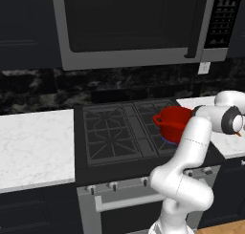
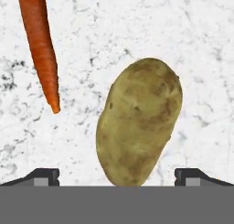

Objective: Put the potato and carrot in the pot. Retrieve the spatula and lightly stir the vegetables in the pot.

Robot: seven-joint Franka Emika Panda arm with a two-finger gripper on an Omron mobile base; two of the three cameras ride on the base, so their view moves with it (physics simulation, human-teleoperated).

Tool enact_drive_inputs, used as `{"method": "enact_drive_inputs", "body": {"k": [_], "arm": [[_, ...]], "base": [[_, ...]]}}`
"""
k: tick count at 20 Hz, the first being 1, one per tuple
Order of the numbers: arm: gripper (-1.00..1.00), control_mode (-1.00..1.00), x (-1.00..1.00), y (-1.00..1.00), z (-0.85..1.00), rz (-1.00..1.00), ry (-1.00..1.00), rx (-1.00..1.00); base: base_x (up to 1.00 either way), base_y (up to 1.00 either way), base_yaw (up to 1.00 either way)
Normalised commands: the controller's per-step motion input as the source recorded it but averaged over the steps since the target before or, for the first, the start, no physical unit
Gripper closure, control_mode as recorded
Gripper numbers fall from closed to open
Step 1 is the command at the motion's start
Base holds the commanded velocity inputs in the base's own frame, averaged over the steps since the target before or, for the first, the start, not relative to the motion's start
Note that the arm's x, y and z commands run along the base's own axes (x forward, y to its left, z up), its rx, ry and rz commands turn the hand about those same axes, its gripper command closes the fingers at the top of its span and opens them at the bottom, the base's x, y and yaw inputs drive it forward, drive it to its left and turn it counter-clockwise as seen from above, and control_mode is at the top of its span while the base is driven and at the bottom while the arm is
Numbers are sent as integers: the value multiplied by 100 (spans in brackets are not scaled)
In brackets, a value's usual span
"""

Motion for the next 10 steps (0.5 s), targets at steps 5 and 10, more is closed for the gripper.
{"method": "enact_drive_inputs", "body": {"k": [5, 10], "arm": [[-100, -100, 19, -5, -34, 0, -1, 0], [-100, -100, 20, 0, -38, 0, -4, 0]], "base": [[0, 0, 0], [0, 0, 0]]}}
